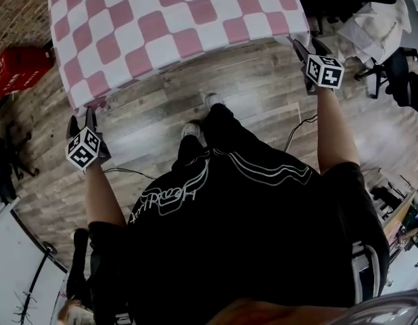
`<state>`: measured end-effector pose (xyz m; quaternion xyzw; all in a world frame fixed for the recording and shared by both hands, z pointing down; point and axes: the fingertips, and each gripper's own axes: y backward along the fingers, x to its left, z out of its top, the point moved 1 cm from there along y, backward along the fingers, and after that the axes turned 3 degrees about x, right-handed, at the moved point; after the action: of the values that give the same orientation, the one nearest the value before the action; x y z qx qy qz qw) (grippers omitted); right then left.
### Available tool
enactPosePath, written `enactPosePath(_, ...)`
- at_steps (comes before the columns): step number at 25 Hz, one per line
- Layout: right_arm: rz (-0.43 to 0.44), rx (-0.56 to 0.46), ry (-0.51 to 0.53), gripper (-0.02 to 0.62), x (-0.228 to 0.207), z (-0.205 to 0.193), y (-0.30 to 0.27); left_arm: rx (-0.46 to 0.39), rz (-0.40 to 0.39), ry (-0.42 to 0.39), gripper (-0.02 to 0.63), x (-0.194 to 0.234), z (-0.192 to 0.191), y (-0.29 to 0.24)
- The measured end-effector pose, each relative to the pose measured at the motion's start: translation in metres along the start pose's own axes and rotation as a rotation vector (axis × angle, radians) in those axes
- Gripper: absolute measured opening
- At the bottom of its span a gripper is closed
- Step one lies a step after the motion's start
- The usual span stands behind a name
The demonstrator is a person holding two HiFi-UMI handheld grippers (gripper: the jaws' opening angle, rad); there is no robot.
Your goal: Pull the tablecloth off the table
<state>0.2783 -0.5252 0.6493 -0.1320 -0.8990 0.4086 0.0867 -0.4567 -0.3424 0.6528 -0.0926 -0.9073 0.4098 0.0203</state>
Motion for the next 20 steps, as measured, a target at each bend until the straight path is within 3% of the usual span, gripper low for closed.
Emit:
enactPosePath(12, -0.016, 0.1, -0.018, 0.244, -0.029, 0.003, -0.044, 0.054, 0.039, -0.002, 0.279, 0.002, -0.001, -0.033)
enactPosePath(20, 0.02, 0.122, -0.007, 0.228, -0.023, 0.004, -0.06, 0.071, 0.06, -0.004, 0.163, -0.002, 0.0, -0.036)
